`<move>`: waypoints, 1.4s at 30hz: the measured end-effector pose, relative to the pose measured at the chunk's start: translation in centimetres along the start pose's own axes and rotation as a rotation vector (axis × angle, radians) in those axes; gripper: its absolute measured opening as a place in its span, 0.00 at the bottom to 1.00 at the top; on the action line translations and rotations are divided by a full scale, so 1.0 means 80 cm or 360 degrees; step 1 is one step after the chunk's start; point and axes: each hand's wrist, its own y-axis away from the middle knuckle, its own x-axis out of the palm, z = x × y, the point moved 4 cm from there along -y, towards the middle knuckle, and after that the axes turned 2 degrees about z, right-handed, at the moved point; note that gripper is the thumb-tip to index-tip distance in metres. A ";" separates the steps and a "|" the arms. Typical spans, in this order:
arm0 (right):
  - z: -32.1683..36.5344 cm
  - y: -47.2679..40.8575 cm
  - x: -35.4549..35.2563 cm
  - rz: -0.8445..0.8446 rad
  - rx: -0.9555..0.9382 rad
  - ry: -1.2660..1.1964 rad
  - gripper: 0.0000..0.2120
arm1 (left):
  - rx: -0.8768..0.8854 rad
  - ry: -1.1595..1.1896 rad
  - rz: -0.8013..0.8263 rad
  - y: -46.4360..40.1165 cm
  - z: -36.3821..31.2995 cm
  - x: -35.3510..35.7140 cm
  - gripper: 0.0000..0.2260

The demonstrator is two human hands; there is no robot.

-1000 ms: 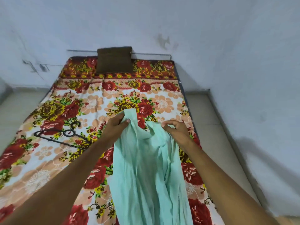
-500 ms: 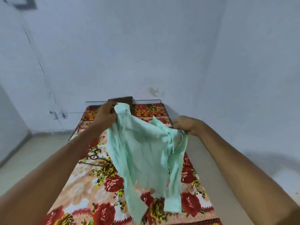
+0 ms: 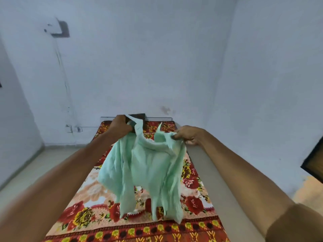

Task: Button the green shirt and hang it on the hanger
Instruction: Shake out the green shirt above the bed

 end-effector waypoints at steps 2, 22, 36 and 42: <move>-0.008 0.015 0.009 0.0020 0.0110 0.0576 0.18 | -0.0052 -0.0118 0.0057 0.028 0.001 0.004 0.12; 0.078 0.211 -0.027 -0.0888 -0.1098 -0.0129 0.15 | 0.0307 -0.0060 -0.0455 0.198 -0.103 -0.102 0.12; 0.132 0.227 0.004 -0.0941 -0.1251 0.0650 0.07 | -0.0101 0.0862 -0.0082 0.198 -0.116 -0.120 0.17; 0.137 0.228 0.024 -0.0730 -0.1098 0.0358 0.10 | -0.0100 0.0829 -0.0082 0.208 -0.082 -0.107 0.13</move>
